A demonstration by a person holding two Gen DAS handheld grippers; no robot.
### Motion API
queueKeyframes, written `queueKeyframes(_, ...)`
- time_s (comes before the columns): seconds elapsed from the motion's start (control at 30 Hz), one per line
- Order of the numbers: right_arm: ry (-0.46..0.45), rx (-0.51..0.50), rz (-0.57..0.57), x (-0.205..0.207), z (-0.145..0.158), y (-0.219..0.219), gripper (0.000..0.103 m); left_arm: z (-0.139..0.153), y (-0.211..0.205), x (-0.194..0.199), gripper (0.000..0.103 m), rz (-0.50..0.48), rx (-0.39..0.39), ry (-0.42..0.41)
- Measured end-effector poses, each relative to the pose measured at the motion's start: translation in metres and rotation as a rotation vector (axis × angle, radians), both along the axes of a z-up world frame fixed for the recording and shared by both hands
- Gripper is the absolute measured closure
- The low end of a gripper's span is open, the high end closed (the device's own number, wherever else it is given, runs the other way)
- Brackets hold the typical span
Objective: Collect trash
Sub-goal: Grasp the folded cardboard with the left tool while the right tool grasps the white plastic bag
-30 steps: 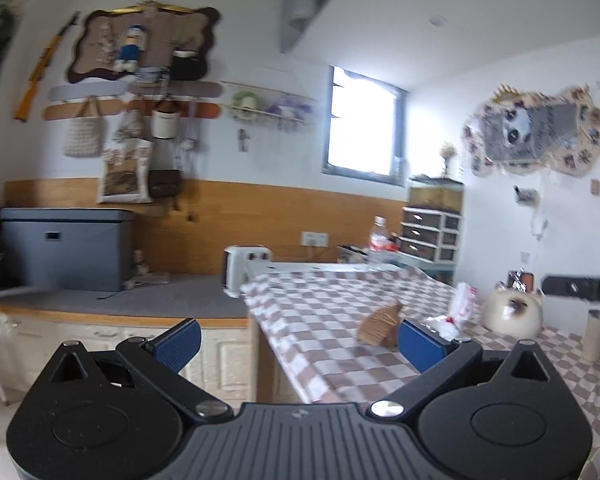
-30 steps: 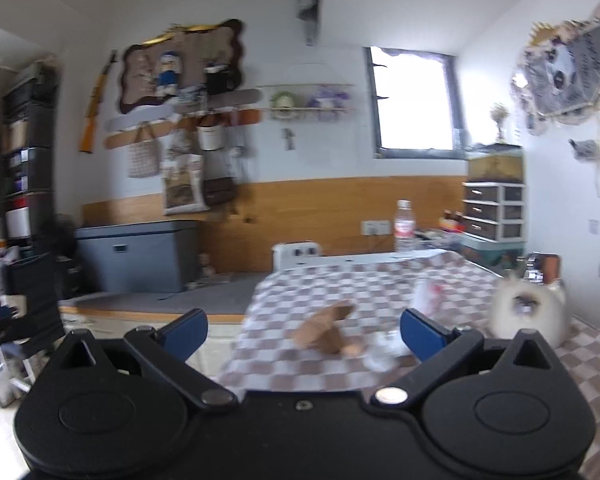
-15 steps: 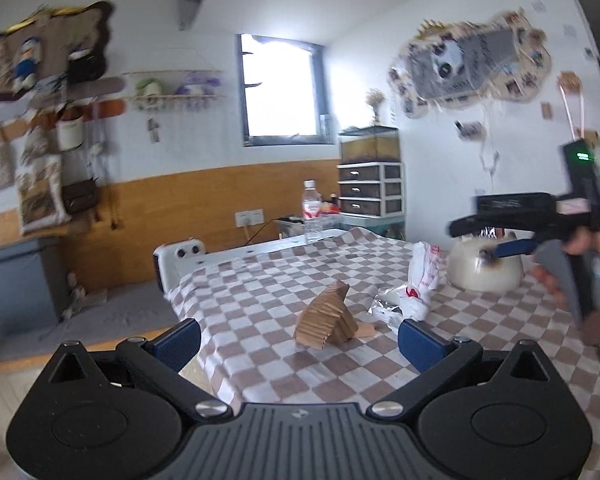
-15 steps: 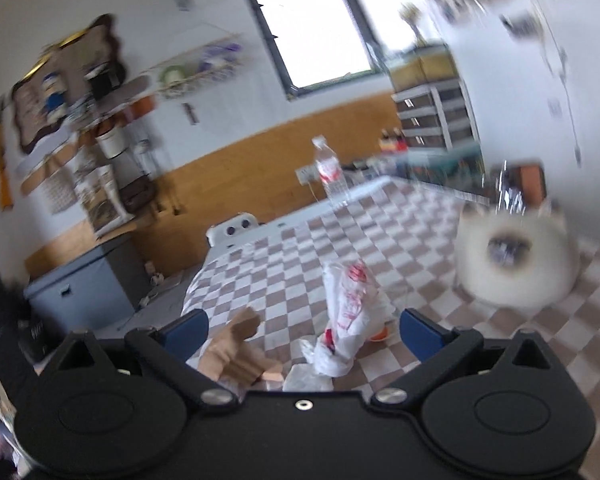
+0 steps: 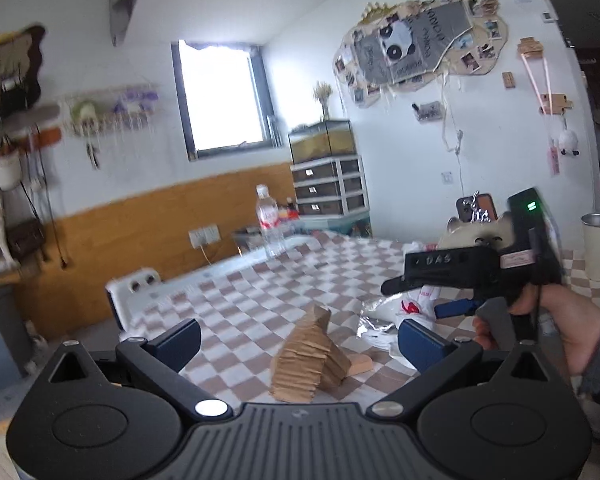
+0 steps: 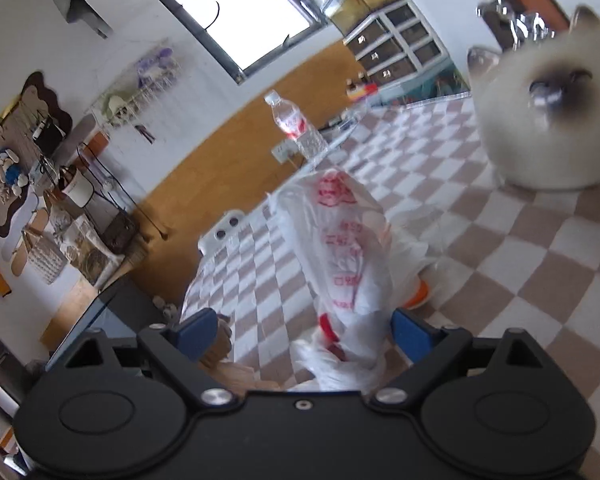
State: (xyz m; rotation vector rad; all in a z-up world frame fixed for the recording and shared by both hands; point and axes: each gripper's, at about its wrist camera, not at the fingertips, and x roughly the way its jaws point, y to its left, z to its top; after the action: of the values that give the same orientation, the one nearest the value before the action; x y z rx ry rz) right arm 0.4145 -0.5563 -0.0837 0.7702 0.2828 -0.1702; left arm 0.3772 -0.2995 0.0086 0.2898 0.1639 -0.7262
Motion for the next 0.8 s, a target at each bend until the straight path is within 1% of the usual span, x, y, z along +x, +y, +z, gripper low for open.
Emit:
queueKeyframes(0.07,-0.026,0.007,-0.003,-0.001,0.000,-0.001,0.010,-0.002,-0.016,0.015,0.000,-0.016,0.060,0.032)
queueKeyframes(0.13,-0.036,0.022,0.007,-0.001,-0.001,-0.003,0.013,-0.004,-0.031,0.027,0.000,-0.036,0.113,0.040)
queueKeyframes(0.2,-0.037,0.024,0.008,-0.001,-0.001,-0.005,0.022,-0.006,-0.044,0.039,0.000,-0.050,0.146,0.055)
queueKeyframes(0.27,-0.028,0.024,0.003,-0.001,-0.003,-0.005,0.027,-0.010,-0.055,0.054,0.000,-0.051,0.166,0.093)
queueKeyframes(0.37,0.011,0.042,0.014,0.004,-0.012,-0.009,0.039,-0.020,-0.072,0.079,0.000,-0.052,0.215,0.152)
queueKeyframes(0.4,0.028,0.048,0.021,0.006,-0.014,-0.010,0.045,-0.024,-0.077,0.087,0.000,-0.044,0.236,0.166)
queueKeyframes(0.43,0.041,0.054,0.030,0.008,-0.017,-0.011,0.049,-0.028,-0.082,0.095,0.000,-0.034,0.257,0.177)
queueKeyframes(0.5,0.050,0.072,0.035,0.009,-0.020,-0.013,0.061,-0.034,-0.087,0.108,0.000,-0.006,0.285,0.194)
queueKeyframes(0.63,0.029,0.097,0.033,0.004,-0.021,-0.018,0.063,-0.039,-0.091,0.129,0.000,0.008,0.276,0.245)
queueKeyframes(0.77,0.023,0.060,0.001,-0.003,-0.015,-0.017,0.064,-0.045,-0.099,0.143,0.000,0.043,0.285,0.265)
queueKeyframes(0.8,0.028,0.047,-0.007,-0.005,-0.014,-0.017,0.064,-0.047,-0.101,0.145,0.000,0.039,0.287,0.280)
